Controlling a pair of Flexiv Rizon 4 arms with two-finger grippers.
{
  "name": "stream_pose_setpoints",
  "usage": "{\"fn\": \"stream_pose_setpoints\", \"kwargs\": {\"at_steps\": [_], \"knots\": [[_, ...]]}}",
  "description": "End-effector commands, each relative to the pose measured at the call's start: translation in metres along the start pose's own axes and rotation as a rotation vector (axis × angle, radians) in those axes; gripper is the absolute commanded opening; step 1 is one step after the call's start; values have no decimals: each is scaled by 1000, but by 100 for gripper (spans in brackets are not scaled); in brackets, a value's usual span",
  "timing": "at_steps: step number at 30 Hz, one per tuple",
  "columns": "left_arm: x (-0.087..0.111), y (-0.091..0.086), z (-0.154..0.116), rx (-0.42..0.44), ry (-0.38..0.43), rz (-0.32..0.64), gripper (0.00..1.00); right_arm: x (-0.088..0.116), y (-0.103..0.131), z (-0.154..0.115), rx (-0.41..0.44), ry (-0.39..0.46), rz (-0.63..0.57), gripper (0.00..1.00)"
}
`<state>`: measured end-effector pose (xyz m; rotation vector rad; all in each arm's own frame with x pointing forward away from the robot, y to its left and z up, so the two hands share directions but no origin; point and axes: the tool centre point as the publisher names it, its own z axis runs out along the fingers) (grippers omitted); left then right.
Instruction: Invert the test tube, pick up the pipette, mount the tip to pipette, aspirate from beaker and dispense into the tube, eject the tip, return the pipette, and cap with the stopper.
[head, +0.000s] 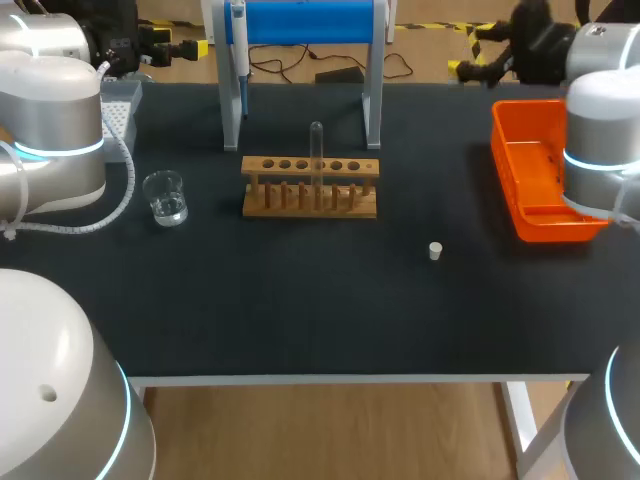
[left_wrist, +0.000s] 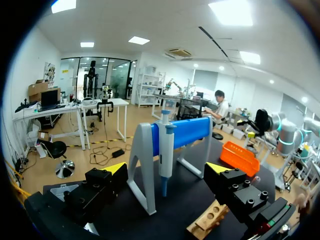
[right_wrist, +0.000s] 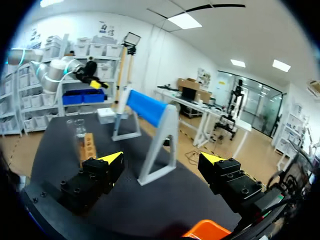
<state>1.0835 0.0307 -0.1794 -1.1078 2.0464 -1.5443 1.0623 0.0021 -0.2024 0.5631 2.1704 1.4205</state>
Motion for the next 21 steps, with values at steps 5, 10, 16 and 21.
{"fn": "stream_pose_setpoints", "kwargs": {"at_steps": [5, 10, 16, 21], "knots": [[0, 1, 1, 5, -2, 0, 100, 78, -16, -14, -19, 280, -104, 100], [0, 1, 1, 5, -2, 0, 100, 114, -27, -15, -2, 363, -121, 100], [0, 1, 1, 5, -2, 0, 100, 147, -32, -17, -45, 439, -87, 100], [0, 1, 1, 5, -2, 0, 100, 175, -39, -21, -34, 515, -116, 100]]}}
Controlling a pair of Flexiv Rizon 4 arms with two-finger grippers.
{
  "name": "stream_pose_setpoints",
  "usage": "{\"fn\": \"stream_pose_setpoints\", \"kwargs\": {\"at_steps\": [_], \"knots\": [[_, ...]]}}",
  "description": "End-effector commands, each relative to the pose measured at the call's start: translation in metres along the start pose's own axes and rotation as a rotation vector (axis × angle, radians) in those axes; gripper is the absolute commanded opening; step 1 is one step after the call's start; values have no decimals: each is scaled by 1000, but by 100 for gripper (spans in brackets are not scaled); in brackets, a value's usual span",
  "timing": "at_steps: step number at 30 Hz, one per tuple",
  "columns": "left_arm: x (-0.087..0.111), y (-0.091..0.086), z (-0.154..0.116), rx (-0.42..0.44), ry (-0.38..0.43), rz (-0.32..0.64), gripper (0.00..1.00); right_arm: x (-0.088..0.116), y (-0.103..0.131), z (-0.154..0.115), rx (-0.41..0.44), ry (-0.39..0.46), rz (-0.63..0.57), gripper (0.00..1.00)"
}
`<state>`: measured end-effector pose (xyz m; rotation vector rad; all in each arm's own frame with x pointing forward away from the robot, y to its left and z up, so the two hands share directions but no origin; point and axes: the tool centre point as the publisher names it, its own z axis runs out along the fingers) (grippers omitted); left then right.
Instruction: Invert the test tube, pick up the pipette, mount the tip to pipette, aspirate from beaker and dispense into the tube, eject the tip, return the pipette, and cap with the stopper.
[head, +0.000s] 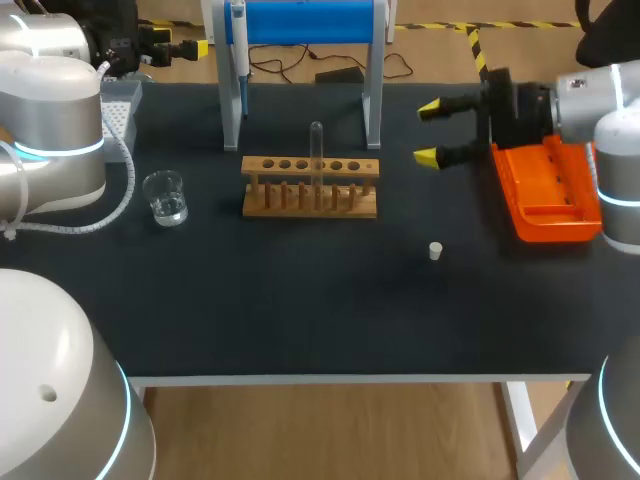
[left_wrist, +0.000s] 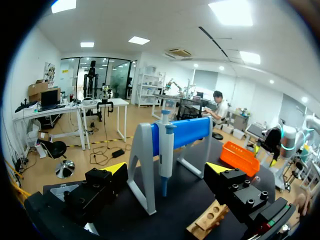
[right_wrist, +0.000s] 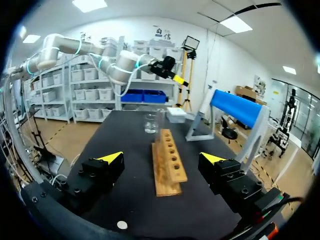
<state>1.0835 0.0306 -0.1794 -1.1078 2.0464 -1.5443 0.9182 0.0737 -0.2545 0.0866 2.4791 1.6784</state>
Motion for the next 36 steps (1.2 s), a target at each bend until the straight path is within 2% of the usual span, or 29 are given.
{"fn": "stream_pose_setpoints", "kwargs": {"at_steps": [1, 3, 12, 17, 24, 26, 27, 32, 36], "knots": [[0, 1, 1, 5, -2, 0, 100, 17, -9, 2, 26, 49, -23, 100], [0, 1, 1, 5, -2, 0, 100, 22, -12, 4, 37, 83, 8, 100], [0, 1, 1, 5, -2, 0, 100, 22, -12, 4, 37, 83, 8, 100], [48, 18, -33, 54, 52, 90, 100, 22, -12, 4, 37, 83, 8, 100], [114, 48, -66, 39, 113, 167, 100, 22, -12, 4, 37, 83, 8, 100], [129, 53, -70, 31, 123, 210, 100, 22, -12, 4, 37, 83, 8, 100], [137, 57, -71, -4, 106, 253, 100, 22, -12, 4, 37, 83, 8, 100], [164, 70, -71, -81, 130, 366, 100, 22, -12, 4, 37, 83, 8, 100], [164, 70, -71, -81, 130, 366, 100, 22, -12, 4, 37, 83, 8, 100]]}}
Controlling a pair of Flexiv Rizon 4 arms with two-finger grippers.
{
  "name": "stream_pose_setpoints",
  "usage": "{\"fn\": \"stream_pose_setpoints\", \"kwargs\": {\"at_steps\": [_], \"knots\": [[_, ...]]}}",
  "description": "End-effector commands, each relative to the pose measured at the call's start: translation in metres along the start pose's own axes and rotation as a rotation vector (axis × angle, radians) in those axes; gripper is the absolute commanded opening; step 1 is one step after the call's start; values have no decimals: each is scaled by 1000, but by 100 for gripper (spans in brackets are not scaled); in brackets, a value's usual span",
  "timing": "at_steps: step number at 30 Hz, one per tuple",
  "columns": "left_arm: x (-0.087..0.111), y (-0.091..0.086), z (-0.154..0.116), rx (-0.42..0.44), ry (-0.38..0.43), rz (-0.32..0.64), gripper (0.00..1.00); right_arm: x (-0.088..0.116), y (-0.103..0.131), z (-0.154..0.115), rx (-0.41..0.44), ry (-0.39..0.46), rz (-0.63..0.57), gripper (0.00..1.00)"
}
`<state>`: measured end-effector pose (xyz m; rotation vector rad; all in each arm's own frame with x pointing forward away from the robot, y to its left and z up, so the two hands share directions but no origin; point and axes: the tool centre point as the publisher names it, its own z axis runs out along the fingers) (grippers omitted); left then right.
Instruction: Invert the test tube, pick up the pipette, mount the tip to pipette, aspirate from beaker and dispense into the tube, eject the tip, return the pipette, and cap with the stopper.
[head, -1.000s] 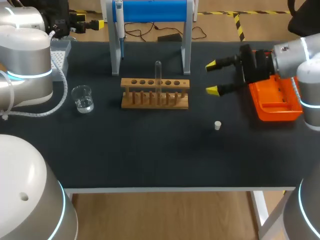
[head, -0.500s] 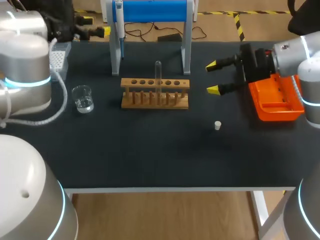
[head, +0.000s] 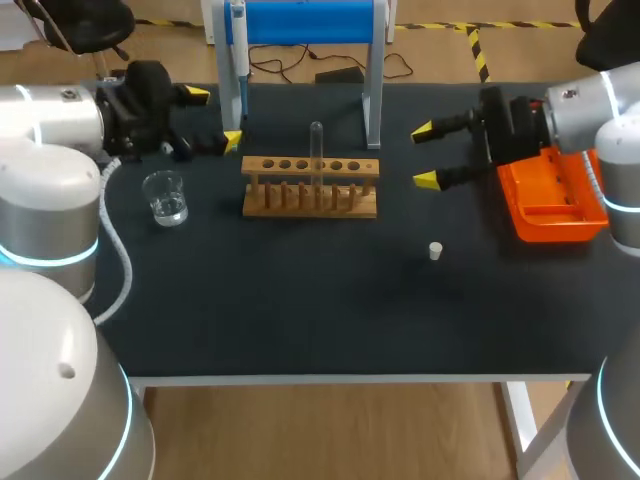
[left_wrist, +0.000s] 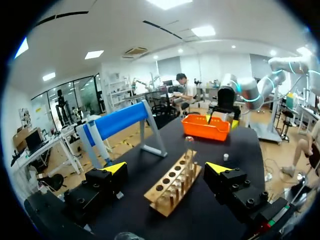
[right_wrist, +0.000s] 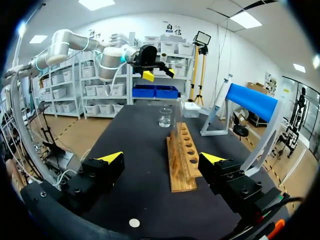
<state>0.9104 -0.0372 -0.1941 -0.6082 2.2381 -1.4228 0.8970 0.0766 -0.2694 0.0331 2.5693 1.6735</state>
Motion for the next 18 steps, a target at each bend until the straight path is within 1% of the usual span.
{"fn": "stream_pose_setpoints", "kwargs": {"at_steps": [1, 13, 14, 18], "knots": [[5, -4, -2, -31, -4, -2, 100, 0, 0, -1, 2, 4, 1, 100], [5, -4, -2, -31, -4, -2, 100, 0, 0, -1, 2, 4, 1, 100], [4, -3, 3, -19, 14, 24, 100, 0, 0, -1, 2, 4, 1, 100], [6, 4, 16, -14, 74, 78, 100, 0, 0, -1, 2, 4, 1, 100]]}}
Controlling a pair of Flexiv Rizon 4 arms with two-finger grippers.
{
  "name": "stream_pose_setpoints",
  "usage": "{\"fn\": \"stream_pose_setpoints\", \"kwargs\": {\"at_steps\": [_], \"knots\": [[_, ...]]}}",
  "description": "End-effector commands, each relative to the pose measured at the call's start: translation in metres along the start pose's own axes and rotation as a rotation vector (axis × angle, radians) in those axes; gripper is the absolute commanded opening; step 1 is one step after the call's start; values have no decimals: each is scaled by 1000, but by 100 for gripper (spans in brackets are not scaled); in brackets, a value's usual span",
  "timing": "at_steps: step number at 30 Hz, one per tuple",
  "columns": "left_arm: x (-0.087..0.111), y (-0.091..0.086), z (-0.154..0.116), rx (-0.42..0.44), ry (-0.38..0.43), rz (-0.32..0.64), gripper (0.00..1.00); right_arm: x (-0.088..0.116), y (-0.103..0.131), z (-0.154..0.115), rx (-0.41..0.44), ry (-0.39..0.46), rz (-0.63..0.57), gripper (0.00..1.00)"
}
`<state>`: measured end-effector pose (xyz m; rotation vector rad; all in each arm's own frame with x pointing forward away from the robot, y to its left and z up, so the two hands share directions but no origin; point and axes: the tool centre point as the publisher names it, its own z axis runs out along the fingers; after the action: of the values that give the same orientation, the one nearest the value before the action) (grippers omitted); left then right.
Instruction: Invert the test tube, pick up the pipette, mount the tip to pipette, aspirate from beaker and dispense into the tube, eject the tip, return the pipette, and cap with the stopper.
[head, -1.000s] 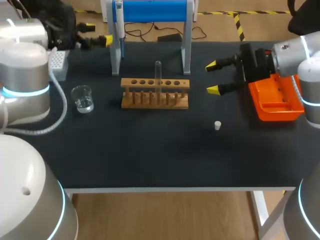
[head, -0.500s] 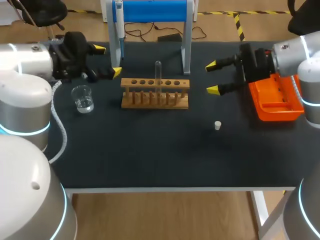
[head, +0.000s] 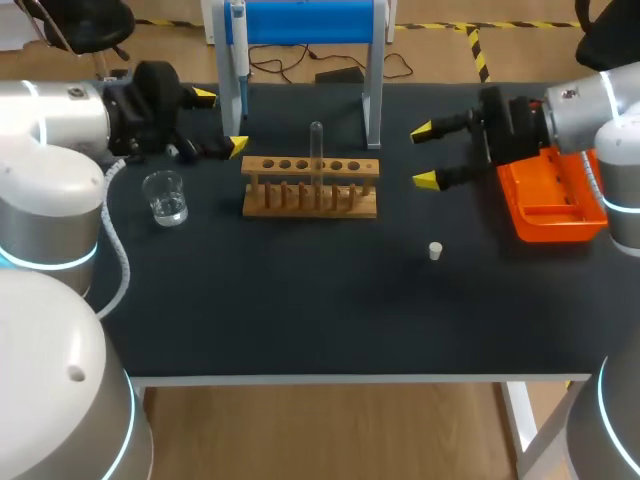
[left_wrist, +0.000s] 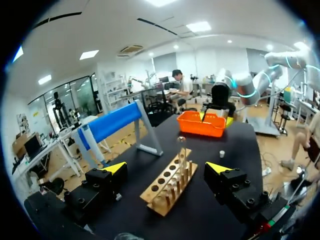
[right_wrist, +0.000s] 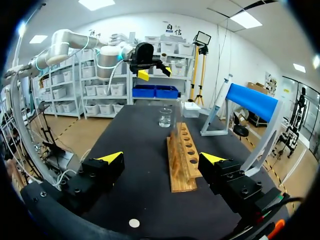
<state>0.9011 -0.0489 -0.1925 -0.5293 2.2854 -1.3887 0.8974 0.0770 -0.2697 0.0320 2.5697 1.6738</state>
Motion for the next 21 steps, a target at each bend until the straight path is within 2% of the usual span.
{"fn": "stream_pose_setpoints", "kwargs": {"at_steps": [1, 12, 21], "knots": [[-7, 10, 16, 14, 49, 32, 100, 0, 0, -1, 2, 3, 1, 100], [7, 29, 43, -6, 129, 46, 100, 0, 0, -1, 2, 3, 1, 100], [20, 42, 40, -22, 182, 70, 100, 0, 0, -1, 2, 3, 1, 100]]}}
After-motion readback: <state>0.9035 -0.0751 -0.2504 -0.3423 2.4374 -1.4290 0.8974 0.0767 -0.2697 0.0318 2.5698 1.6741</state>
